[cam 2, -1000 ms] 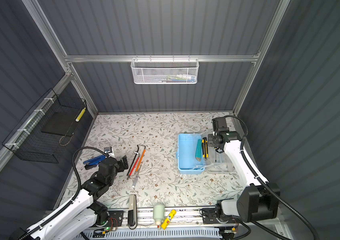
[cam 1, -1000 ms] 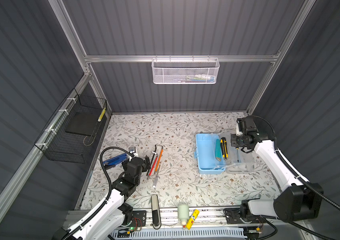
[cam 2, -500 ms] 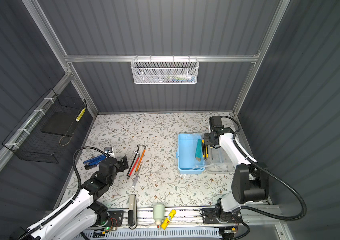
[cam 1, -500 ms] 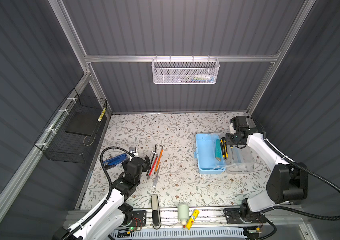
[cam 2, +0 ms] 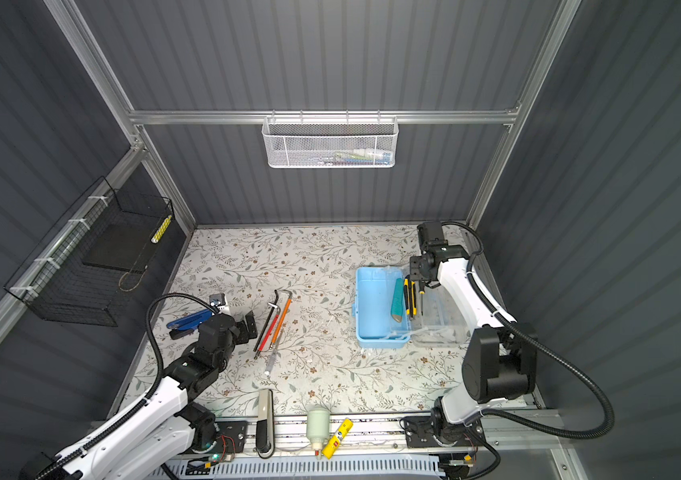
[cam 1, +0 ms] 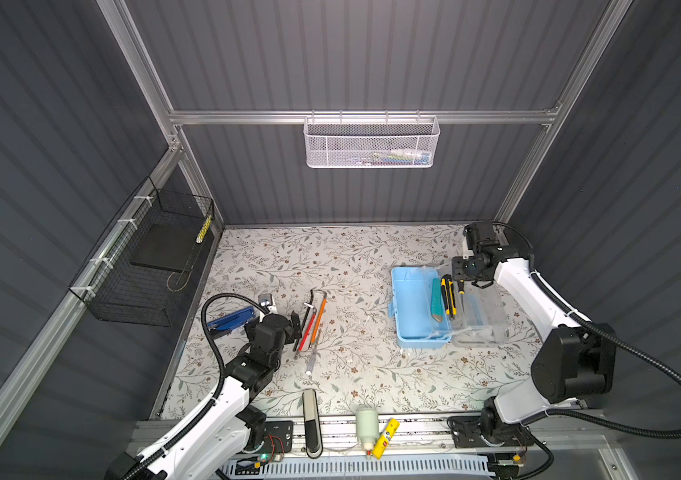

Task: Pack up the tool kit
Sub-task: 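Move the right gripper back and grasp the clear-handled flathead screwdriver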

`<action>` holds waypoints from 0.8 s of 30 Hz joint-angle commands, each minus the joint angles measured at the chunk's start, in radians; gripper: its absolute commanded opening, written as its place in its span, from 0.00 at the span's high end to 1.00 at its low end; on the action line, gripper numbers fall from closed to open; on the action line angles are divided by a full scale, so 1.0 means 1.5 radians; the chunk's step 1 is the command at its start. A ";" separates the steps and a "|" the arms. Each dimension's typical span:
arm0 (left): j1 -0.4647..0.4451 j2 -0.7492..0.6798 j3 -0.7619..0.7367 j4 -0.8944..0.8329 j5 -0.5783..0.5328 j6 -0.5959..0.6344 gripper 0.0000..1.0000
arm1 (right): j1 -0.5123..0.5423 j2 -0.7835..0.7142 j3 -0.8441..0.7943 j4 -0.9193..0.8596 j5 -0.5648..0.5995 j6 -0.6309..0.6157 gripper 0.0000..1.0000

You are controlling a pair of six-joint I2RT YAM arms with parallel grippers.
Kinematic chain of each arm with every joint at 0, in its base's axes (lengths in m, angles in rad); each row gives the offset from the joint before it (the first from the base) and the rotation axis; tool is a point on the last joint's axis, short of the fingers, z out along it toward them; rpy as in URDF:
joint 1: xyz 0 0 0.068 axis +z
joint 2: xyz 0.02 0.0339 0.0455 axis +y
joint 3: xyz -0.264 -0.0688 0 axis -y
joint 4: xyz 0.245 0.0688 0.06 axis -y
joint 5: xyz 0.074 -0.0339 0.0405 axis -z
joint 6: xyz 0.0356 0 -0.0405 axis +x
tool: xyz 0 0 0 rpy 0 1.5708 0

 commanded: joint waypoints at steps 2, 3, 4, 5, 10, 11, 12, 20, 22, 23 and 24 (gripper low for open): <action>0.002 -0.013 0.008 -0.002 -0.016 -0.006 0.00 | 0.151 -0.081 0.010 -0.032 0.005 0.095 0.39; 0.003 -0.016 0.008 -0.006 -0.025 -0.011 0.01 | 0.191 -0.090 -0.006 -0.013 -0.014 0.131 0.39; 0.003 -0.020 0.007 -0.010 -0.033 -0.016 0.01 | 0.234 -0.098 -0.032 0.020 -0.042 0.173 0.39; 0.003 -0.025 0.006 -0.013 -0.037 -0.019 0.01 | 0.278 -0.097 -0.054 0.053 -0.062 0.213 0.39; 0.009 -0.050 -0.003 -0.021 -0.045 -0.029 0.01 | 0.455 0.000 -0.062 0.118 -0.064 0.328 0.39; 0.011 -0.051 -0.004 -0.023 -0.046 -0.031 0.00 | 0.485 0.032 -0.048 0.117 -0.058 0.341 0.38; 0.012 -0.052 -0.004 -0.023 -0.046 -0.032 0.01 | 0.508 0.059 -0.035 0.120 -0.059 0.347 0.38; 0.044 -0.077 -0.008 -0.059 -0.073 -0.077 0.01 | 0.631 0.260 0.077 0.148 -0.099 0.398 0.34; 0.054 -0.090 -0.013 -0.064 -0.066 -0.081 0.01 | 0.645 0.284 0.094 0.153 -0.099 0.401 0.34; 0.060 -0.095 -0.015 -0.067 -0.065 -0.085 0.01 | 0.651 0.294 0.103 0.156 -0.101 0.401 0.34; 0.065 -0.099 -0.015 -0.071 -0.065 -0.089 0.00 | 0.656 0.304 0.112 0.156 -0.103 0.401 0.34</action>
